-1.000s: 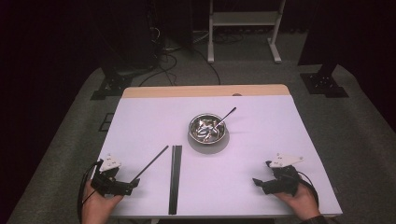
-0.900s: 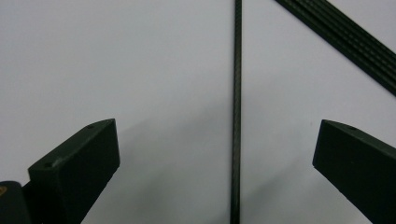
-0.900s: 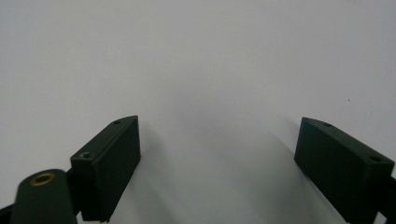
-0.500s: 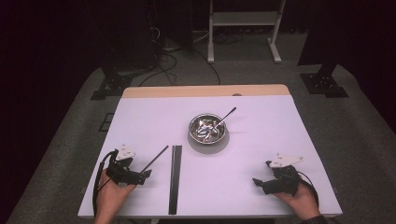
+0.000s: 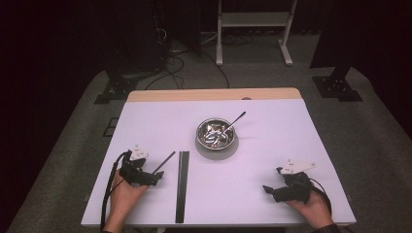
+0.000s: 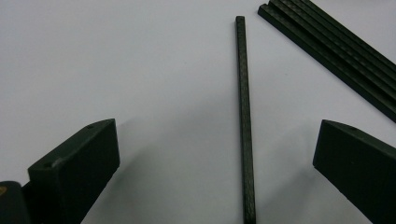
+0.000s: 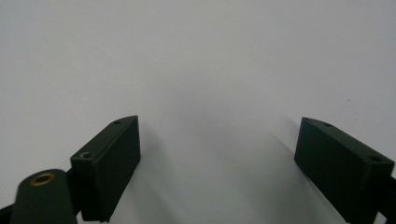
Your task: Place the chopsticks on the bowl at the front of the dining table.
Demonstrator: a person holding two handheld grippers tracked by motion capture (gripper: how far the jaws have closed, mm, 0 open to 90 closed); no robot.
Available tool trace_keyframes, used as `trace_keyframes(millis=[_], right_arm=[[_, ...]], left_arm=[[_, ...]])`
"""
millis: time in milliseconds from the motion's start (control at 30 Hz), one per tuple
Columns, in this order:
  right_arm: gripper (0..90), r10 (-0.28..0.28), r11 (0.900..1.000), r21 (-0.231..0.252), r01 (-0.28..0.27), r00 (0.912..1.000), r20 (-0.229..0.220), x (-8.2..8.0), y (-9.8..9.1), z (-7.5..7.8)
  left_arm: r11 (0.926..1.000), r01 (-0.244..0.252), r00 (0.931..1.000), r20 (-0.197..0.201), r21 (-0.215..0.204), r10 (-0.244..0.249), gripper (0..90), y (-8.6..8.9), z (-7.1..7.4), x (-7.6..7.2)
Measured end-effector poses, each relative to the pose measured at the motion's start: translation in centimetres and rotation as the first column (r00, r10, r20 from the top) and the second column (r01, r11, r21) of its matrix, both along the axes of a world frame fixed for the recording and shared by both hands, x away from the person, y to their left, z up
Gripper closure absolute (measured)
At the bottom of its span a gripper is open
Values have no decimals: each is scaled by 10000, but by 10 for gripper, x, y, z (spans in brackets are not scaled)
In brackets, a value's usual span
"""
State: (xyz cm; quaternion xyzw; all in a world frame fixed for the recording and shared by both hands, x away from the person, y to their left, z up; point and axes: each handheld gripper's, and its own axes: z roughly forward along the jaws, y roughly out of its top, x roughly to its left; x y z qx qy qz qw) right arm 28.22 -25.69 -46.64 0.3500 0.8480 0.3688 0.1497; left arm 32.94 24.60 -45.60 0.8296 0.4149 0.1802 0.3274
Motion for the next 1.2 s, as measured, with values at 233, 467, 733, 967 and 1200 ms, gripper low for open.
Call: trace_keyframes(millis=[233, 467, 733, 967, 1200], right_arm=[[126, -4, 10000, 0, 4, 10000, 4, 0, 0, 0], [126, 0, 10000, -1, 0, 10000, 5, 0, 0, 0], [126, -3, 10000, -2, 3, 10000, 6, 0, 0, 0], [126, -4, 10000, 0, 4, 10000, 5, 0, 0, 0], [126, -1, 10000, 0, 1, 10000, 4, 0, 0, 0]], left_arm=[[10000, -21, 9998, -175, 71, 22, 0, -1, -2, 3], [10000, -57, 9999, -152, 81, 58, 0, -1, -2, 2], [9999, 95, 9998, -202, 103, -93, 61, -2, 1, -2], [9999, 101, 9997, -216, 76, -100, 175, -3, 4, -6], [9995, 314, 9993, -204, 21, -314, 305, -4, 6, -8]])
